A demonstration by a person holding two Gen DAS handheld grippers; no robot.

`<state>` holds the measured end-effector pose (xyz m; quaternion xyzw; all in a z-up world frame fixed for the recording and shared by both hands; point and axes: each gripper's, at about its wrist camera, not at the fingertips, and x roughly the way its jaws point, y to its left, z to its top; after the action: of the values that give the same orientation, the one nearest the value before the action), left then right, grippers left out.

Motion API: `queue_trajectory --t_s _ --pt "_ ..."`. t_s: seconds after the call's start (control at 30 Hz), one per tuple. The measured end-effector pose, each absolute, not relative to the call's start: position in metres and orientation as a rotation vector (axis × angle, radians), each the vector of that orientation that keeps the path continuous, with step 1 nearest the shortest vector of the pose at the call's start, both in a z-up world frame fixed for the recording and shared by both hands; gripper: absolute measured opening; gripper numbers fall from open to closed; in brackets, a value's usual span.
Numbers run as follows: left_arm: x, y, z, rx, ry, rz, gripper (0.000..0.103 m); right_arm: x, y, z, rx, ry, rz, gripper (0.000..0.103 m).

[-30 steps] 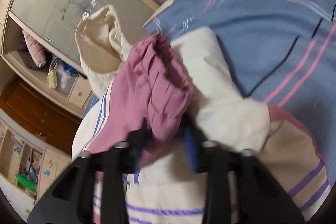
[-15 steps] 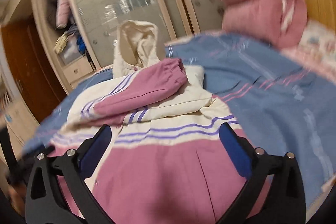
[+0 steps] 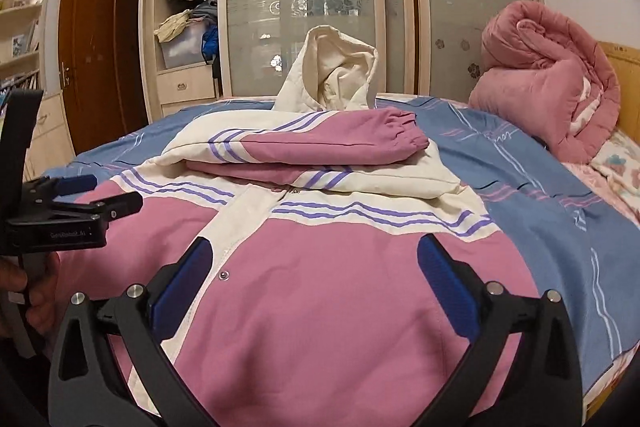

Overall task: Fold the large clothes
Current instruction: 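Release the side panel and withdraw the right tool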

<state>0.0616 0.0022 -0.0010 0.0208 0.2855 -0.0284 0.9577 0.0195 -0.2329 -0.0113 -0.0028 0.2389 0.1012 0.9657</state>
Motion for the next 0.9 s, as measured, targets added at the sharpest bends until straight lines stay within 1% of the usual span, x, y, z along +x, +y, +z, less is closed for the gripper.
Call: queue_trajectory --t_s 0.17,0.9 --pt "0.0630 0.0044 -0.0022 0.029 0.585 -0.052 0.101 0.0202 -0.2441 -0.0119 0.041 0.496 0.198 0.102" --pt "0.0645 0.0031 -0.0038 0.027 0.602 -0.071 0.101 0.0277 -0.2419 -0.0183 0.067 0.538 0.217 0.102"
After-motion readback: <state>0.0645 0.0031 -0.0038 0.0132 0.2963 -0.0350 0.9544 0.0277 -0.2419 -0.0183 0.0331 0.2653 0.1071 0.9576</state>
